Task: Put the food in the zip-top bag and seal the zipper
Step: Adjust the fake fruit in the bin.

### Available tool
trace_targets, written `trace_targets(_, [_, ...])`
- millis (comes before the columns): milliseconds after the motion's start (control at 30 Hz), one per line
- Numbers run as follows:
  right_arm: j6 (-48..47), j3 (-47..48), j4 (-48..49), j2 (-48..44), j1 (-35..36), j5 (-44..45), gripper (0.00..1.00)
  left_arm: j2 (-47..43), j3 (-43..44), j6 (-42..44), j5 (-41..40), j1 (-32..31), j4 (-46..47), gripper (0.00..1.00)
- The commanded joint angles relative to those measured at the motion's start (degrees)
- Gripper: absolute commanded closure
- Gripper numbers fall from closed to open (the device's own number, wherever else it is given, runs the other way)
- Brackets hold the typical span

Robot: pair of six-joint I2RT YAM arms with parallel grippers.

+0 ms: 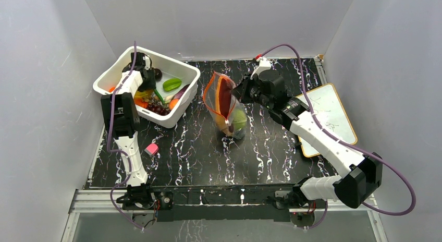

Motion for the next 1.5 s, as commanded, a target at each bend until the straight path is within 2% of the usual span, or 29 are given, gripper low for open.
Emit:
trace_targets(0, [1.22, -0.09, 5.6, -3.62, -0.08, 0.64, 1.0, -0.06, -1.26, 0.18, 0.94, 0.0, -0.93, 0.61])
trace_targets(333, [0.89, -1.33, 6.07, -4.82, -0.12, 0.98, 1.0, -5.67, -2.98, -0.78, 3.71, -0.49, -0.87, 0.87])
trace_targets(467, [0.89, -1.47, 6.21, -5.12, -0.11, -0.23, 1.0, -7.89, -4.04, -2.75, 5.66, -0.6, -1.43, 0.93])
trace_targets(867, [1.59, -1.49, 5.6, -5.94, -0.08, 1.81, 1.0, -14.03, -6.1, -5.52, 9.64, -2.85, -3.65, 0.95])
trace_targets(1467, [4.92, -3.24, 6.33, -7.14, -0.05, 2.72, 1.0, -25.05, -10.04, -7.97, 19.73, -3.19, 2.05, 0.96])
